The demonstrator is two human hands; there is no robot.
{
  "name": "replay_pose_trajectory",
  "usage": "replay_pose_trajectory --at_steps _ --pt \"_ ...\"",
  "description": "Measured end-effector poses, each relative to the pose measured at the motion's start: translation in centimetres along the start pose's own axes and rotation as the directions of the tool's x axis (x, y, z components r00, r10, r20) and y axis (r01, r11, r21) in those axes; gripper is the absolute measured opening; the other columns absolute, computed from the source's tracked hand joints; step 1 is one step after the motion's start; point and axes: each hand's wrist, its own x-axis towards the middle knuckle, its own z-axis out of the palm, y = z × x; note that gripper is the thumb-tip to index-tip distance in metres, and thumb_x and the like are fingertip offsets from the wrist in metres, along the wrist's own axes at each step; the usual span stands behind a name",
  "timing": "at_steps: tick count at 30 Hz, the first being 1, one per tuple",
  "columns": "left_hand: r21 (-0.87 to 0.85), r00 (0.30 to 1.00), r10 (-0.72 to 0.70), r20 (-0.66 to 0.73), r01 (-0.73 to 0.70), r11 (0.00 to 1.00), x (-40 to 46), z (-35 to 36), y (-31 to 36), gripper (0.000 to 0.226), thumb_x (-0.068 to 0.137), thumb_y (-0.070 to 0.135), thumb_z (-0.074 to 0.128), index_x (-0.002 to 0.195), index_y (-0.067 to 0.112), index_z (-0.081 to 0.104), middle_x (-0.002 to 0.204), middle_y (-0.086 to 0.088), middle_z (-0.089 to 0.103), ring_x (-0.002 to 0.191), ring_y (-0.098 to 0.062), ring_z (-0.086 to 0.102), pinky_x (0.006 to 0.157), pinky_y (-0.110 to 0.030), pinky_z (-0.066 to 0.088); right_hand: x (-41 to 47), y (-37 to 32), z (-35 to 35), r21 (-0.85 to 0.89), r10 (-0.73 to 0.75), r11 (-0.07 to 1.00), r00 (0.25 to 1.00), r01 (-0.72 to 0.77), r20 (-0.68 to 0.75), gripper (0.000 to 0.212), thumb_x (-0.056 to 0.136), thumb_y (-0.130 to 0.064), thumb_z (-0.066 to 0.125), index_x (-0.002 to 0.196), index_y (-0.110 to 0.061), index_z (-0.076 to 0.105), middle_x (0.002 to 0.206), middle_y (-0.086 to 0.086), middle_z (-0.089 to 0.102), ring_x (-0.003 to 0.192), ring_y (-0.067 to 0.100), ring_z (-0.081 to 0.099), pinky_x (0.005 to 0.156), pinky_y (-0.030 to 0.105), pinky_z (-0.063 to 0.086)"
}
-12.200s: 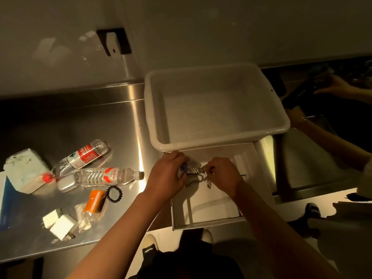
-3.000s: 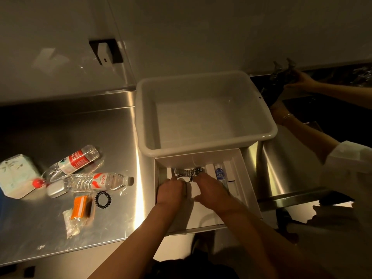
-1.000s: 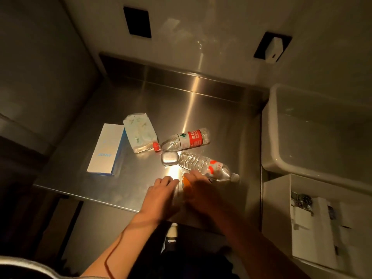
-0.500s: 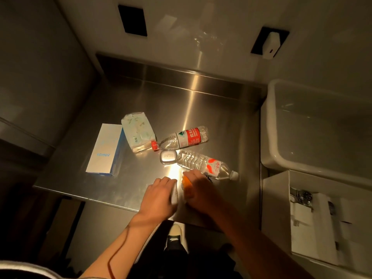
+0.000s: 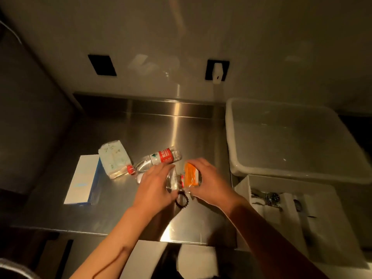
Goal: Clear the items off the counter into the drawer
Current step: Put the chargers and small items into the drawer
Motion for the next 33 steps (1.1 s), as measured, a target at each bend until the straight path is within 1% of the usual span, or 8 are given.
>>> replay_pose_trajectory --at_steps 4,8,16,20,24,28,31,33 --pt "0.013 0.993 0.114 0.028 -0.115 0.993 2.0 1.2 5.3 0.075 0.070 0.044 0.078 0.139 0.023 0.056 0.133 0.003 0.058 0.123 -0.021 0.052 0.102 -0.040 0.046 -2.9 3.3 -5.4 0.051 0.098 0.994 0.990 -0.093 -0.104 0.087 0.069 -0.028 0.090 0.138 -0.049 0.042 0.130 -0.029 0.049 0.114 0.004 0.058 0.090 0.023 0.056" --pt "-0.028 0.966 0.242 0.088 -0.241 0.970 2.8 4.4 10.8 0.079 0.069 0.046 0.079 0.140 0.024 0.053 0.132 0.005 0.056 0.120 -0.019 0.051 0.101 -0.037 0.047 -7.3 8.0 -10.3 0.078 0.202 0.979 0.961 -0.190 -0.190 0.077 0.070 -0.026 0.090 0.130 -0.051 0.048 0.122 -0.030 0.052 0.105 -0.008 0.058 0.076 0.009 0.051" --pt "-0.162 0.879 0.404 0.254 -0.373 0.914 2.3 11.1 19.0 0.082 0.071 0.047 0.070 0.146 0.029 0.043 0.140 0.008 0.050 0.127 -0.015 0.047 0.103 -0.031 0.047 -15.7 16.3 -13.3 0.050 0.273 0.962 0.932 -0.269 -0.238 0.076 0.067 -0.012 0.086 0.135 -0.015 0.055 0.125 -0.002 0.059 0.112 0.014 0.061 0.097 0.039 0.052" --pt "-0.045 0.803 0.464 0.373 -0.484 0.874 2.3 13.4 21.3 0.075 0.072 0.041 0.073 0.142 0.024 0.050 0.136 0.003 0.055 0.122 -0.020 0.052 0.104 -0.033 0.044 -18.1 18.8 -13.3 -0.014 0.300 0.951 0.934 -0.309 -0.194 0.079 0.067 -0.017 0.086 0.139 -0.012 0.053 0.126 0.000 0.058 0.113 0.023 0.059 0.099 0.043 0.050" --pt "0.124 0.789 0.383 0.480 -0.493 0.861 1.5 15.6 22.9 0.076 0.071 0.043 0.077 0.139 0.024 0.048 0.137 0.001 0.056 0.125 -0.023 0.048 0.108 -0.035 0.038 -19.7 20.4 -13.2 0.014 0.384 0.923 0.919 -0.385 -0.092 0.083 0.064 -0.020 0.087 0.138 -0.018 0.052 0.116 -0.002 0.056 0.105 0.023 0.060 0.089 0.041 0.054" --pt "0.159 0.730 0.322 0.603 -0.505 0.848 1.1 17.1 23.2 0.073 0.076 0.039 0.076 0.140 0.021 0.046 0.134 -0.003 0.058 0.126 -0.024 0.049 0.109 -0.037 0.037 -20.3 20.9 -13.2 0.014 0.482 0.875 0.874 -0.484 0.066 0.086 0.061 -0.032 0.089 0.136 -0.030 0.049 0.122 -0.008 0.056 0.112 0.016 0.056 0.097 0.039 0.051" --pt "0.189 0.700 0.318 0.639 -0.544 0.818 0.8 17.7 23.3 0.061 0.079 0.038 0.074 0.132 0.018 0.051 0.128 -0.006 0.061 0.120 -0.026 0.054 0.107 -0.038 0.040 -20.2 20.5 -12.7 -0.122 0.536 0.844 0.835 -0.523 0.127 0.066 0.060 -0.045 0.087 0.115 -0.039 0.049 0.108 -0.013 0.058 0.100 0.012 0.058 0.087 0.034 0.052" --pt "0.171 0.691 0.313 0.652 -0.536 0.827 0.8 18.0 23.7 0.052 0.081 0.035 0.075 0.126 0.018 0.054 0.124 -0.008 0.062 0.115 -0.028 0.057 0.101 -0.039 0.045 -20.3 20.1 -12.5 -0.149 0.584 0.810 0.803 -0.567 0.121 0.065 0.056 -0.052 0.085 0.107 -0.039 0.047 0.101 -0.014 0.057 0.094 0.012 0.058 0.080 0.031 0.051"
